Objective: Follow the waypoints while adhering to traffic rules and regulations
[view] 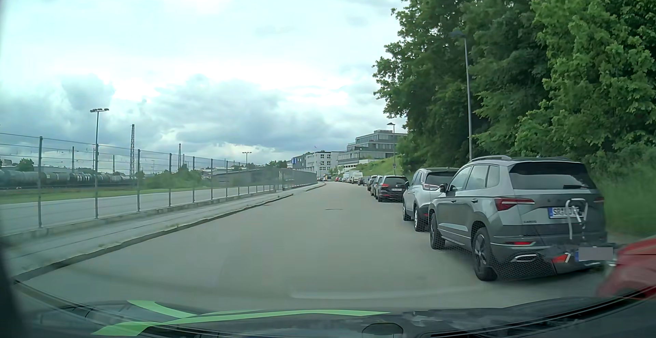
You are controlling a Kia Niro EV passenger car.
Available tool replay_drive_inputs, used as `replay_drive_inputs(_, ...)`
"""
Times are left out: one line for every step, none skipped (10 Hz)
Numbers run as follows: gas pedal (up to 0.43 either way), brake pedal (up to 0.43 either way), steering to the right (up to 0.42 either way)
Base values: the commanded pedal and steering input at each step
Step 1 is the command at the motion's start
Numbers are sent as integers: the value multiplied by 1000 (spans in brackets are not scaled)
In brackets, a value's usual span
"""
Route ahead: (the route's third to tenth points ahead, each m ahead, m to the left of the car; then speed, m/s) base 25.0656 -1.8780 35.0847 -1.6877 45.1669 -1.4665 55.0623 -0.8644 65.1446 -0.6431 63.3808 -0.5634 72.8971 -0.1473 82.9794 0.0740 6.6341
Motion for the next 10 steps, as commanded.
replay_drive_inputs(47,0,0)
replay_drive_inputs(47,0,-3)
replay_drive_inputs(47,0,-7)
replay_drive_inputs(47,0,-8)
replay_drive_inputs(47,0,-8)
replay_drive_inputs(47,0,-7)
replay_drive_inputs(47,0,-7)
replay_drive_inputs(47,0,-6)
replay_drive_inputs(47,0,-7)
replay_drive_inputs(47,0,-7)
